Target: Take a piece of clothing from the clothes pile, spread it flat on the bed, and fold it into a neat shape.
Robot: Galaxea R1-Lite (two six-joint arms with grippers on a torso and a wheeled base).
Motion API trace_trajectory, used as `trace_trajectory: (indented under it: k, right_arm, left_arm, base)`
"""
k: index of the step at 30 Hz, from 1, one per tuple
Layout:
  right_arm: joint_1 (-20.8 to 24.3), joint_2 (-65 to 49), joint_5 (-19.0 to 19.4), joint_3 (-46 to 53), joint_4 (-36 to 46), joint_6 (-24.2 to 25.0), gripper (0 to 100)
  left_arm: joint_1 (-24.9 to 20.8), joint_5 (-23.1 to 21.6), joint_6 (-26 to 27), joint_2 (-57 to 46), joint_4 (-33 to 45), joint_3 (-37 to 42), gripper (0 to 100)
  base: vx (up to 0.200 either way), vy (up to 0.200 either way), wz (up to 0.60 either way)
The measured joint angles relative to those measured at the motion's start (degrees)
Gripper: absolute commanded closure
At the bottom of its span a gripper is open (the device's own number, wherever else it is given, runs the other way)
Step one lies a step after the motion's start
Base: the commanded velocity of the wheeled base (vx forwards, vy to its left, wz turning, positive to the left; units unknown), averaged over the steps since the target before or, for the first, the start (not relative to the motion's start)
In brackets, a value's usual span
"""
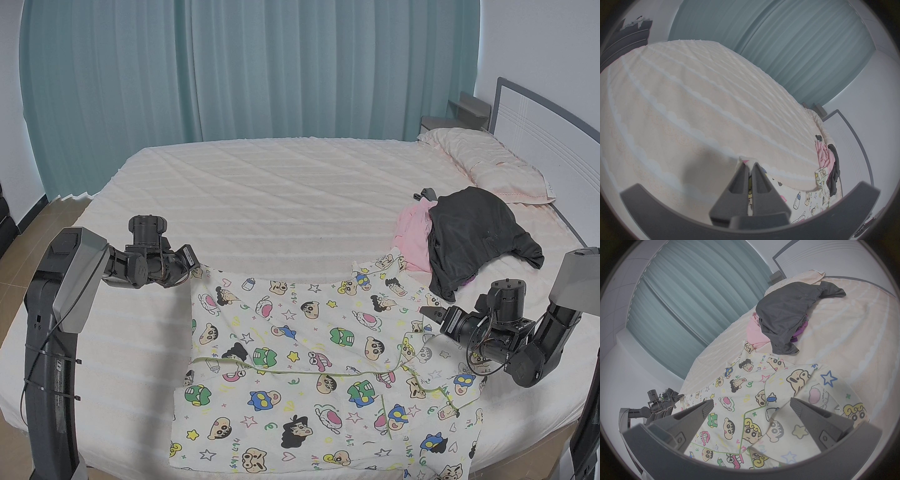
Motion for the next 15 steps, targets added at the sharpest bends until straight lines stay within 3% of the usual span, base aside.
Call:
trace_trajectory:
  k: [7, 8, 15]
  right_arm:
    - [-0.16, 0.06, -0.06, -0.17, -0.04, -0.09, 0]
    - [-0.18, 0.02, -0.09, -0.17, -0.02, -0.09, 0]
    - [-1.15, -0.38, -0.09, 0.06, 0.02, -0.06, 0]
  left_arm:
    - [0.18, 0.05, 0.00, 0.78, 0.46, -0.99, 100]
    - [0.23, 0.05, -0.01, 0.87, 0.49, -1.16, 0]
    - [0.68, 0.89, -0.15, 1.55, 3.04, -3.25, 0]
  base:
    - [0.000, 0.000, 0.00]
    - [0.000, 0.000, 0.00]
    - [0.000, 0.000, 0.00]
